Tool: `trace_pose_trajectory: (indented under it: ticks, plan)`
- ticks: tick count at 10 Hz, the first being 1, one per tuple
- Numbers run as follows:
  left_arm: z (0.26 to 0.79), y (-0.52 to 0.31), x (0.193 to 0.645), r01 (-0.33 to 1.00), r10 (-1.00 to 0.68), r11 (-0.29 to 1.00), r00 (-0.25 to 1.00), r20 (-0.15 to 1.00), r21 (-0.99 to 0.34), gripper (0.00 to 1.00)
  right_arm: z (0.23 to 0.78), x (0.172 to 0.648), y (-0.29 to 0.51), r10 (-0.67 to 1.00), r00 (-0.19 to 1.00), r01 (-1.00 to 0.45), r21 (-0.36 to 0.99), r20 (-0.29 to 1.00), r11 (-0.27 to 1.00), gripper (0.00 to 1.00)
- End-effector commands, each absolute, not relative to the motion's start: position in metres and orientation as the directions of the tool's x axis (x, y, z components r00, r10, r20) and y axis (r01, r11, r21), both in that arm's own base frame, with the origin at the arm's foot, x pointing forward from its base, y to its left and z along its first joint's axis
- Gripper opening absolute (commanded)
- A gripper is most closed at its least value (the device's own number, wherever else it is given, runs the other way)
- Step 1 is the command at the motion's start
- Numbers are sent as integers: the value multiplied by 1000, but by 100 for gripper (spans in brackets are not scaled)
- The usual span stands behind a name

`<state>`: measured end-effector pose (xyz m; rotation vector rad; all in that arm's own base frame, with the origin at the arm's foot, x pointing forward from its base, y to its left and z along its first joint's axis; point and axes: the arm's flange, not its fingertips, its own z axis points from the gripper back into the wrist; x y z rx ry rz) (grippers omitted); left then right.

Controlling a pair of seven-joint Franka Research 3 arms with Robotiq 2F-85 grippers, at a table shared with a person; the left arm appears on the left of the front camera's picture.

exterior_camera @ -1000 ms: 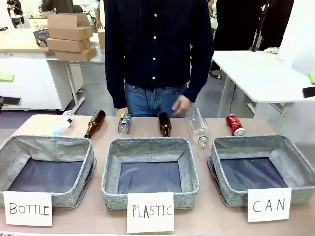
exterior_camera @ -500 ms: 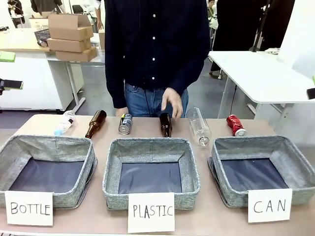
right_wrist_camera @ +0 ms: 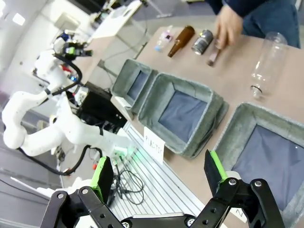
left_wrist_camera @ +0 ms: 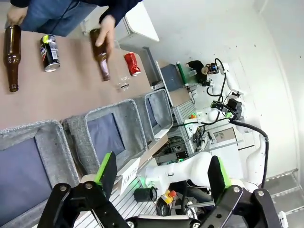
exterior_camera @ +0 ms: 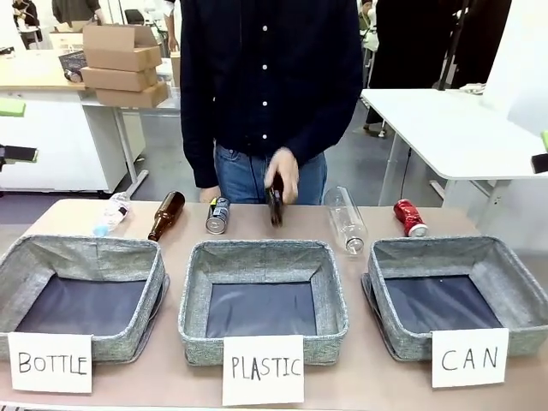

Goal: Sort the can waste into the basket.
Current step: Pick up the can waste from the table and place it in the right Fabric basket.

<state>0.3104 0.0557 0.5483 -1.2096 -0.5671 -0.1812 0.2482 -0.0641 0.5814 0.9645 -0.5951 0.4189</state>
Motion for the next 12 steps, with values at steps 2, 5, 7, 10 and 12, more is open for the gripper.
trace_pose_trajectory:
  ticks: [2,5,7,10,12]
  plan:
    - [551,55,313,454,162,343,834,528,-822,100,584,251,-63,75,747,-602,626,660,496,100]
    - [551,55,313,454,162,343,834,528,-822,100,584,251,-63,75,747,-602,626,660,496,100]
    - [551,55,313,454,162,343,834,528,-822,100,582,248,-64,72,767,-577,637,638,510,100]
    - [596,72,303,389,123,627,806,580,-675,100,582,248,-65,71,767,-577,637,638,511,100]
    - [608,62,351,319,-98,879,849,519,-355,100,582,248,-65,71,767,-577,637,638,511,100]
